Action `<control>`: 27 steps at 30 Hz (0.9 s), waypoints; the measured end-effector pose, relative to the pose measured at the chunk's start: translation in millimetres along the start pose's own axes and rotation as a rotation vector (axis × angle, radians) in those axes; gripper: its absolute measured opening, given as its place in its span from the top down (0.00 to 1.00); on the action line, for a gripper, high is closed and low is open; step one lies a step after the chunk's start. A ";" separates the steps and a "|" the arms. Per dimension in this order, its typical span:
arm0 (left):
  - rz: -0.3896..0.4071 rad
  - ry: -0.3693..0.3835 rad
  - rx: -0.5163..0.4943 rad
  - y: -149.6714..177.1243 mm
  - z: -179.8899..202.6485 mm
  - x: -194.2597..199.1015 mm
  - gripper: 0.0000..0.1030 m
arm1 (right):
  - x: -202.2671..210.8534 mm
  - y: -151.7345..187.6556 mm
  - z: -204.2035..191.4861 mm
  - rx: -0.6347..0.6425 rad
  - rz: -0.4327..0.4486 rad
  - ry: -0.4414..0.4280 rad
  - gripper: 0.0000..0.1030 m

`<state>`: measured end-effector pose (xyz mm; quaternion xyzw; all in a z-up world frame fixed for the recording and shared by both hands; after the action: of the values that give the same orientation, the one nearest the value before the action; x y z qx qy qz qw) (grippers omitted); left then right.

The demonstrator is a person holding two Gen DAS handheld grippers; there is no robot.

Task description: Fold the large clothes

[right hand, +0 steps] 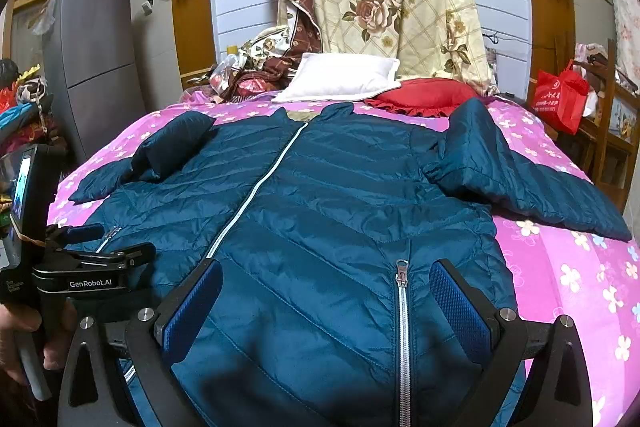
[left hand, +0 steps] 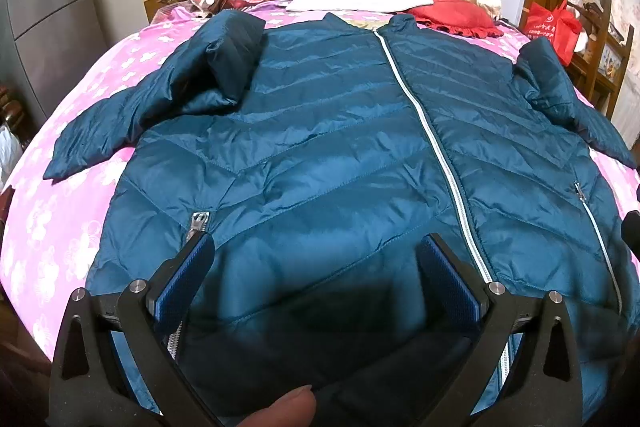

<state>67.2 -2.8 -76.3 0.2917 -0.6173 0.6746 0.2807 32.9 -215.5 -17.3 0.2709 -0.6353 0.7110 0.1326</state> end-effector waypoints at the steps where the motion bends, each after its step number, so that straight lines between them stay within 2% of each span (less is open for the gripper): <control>1: 0.000 0.000 0.000 0.0 0.0 0.2 0.00 | 0.4 -0.4 -0.3 0.001 0.001 0.000 0.00; 27: -0.007 0.005 -0.002 1.3 1.6 -1.4 0.00 | 6.5 -4.2 -2.9 0.011 0.015 0.006 0.00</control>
<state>67.3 -4.5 -78.0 0.2920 -0.6161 0.6738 0.2849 29.2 -213.0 -10.3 0.2646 -0.6330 0.7163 0.1275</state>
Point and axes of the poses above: each gripper's, at about its wrist camera, not at the fingertips, and x roughly against the way its jaws point, z to its right, y to its underside, the point moved 10 cm from there along -x, roughly the way its jaws point, and after that the axes turned 7 degrees about x, right-handed, at the moved point
